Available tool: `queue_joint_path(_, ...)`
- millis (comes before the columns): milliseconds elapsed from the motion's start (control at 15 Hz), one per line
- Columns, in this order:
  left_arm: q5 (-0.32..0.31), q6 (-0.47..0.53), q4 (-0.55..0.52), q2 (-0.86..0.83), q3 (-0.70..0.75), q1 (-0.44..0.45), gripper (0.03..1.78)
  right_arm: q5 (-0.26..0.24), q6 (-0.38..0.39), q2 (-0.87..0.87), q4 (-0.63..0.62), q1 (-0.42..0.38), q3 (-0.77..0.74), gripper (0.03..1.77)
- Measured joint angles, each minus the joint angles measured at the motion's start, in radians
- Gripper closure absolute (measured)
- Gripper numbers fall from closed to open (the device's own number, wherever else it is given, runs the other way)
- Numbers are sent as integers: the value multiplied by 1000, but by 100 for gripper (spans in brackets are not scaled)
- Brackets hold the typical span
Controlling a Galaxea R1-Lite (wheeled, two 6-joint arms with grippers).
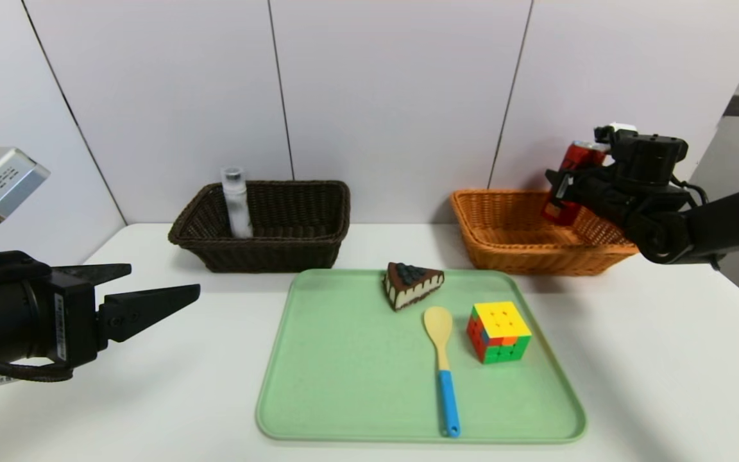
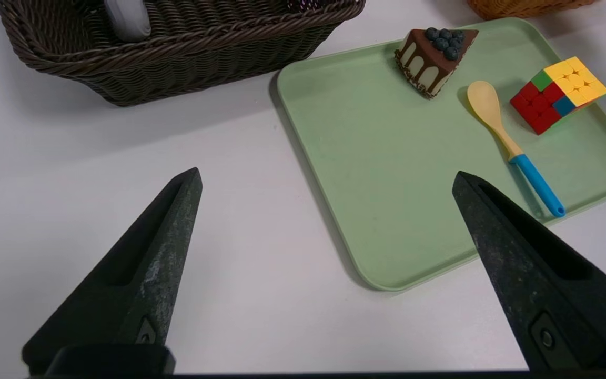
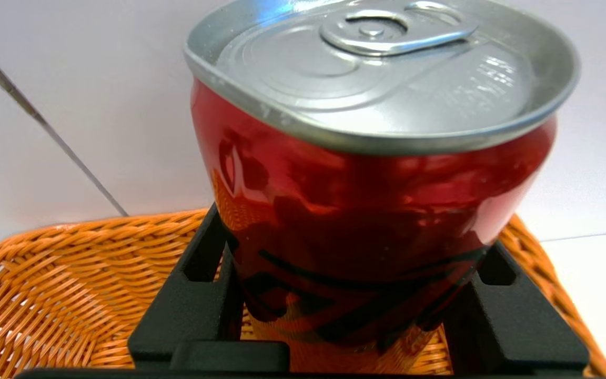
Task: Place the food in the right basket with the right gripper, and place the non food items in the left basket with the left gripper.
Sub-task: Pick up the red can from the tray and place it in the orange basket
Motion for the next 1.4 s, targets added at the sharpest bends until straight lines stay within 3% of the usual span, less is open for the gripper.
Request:
queue_joint_path(467,0,1,-1,6,-5,-1,12,4,-17,36,-1,-1,3,82)
queue_joint_path(800,0,1,0,12,-11,-1,12,7,-18,54,-31,-1,14,48)
queue_joint_path(1067,1,1,0,15,-15,-1,12,7,-21,21,-21,4,17,32)
queue_joint_path(1267,1,0,0,18,-14,-1,12,8,-46,-93,61,21,23,25)
queue_joint_path(1400,1,0,1,21,-12,-1,12,10,-51,-210,200,44,15,21)
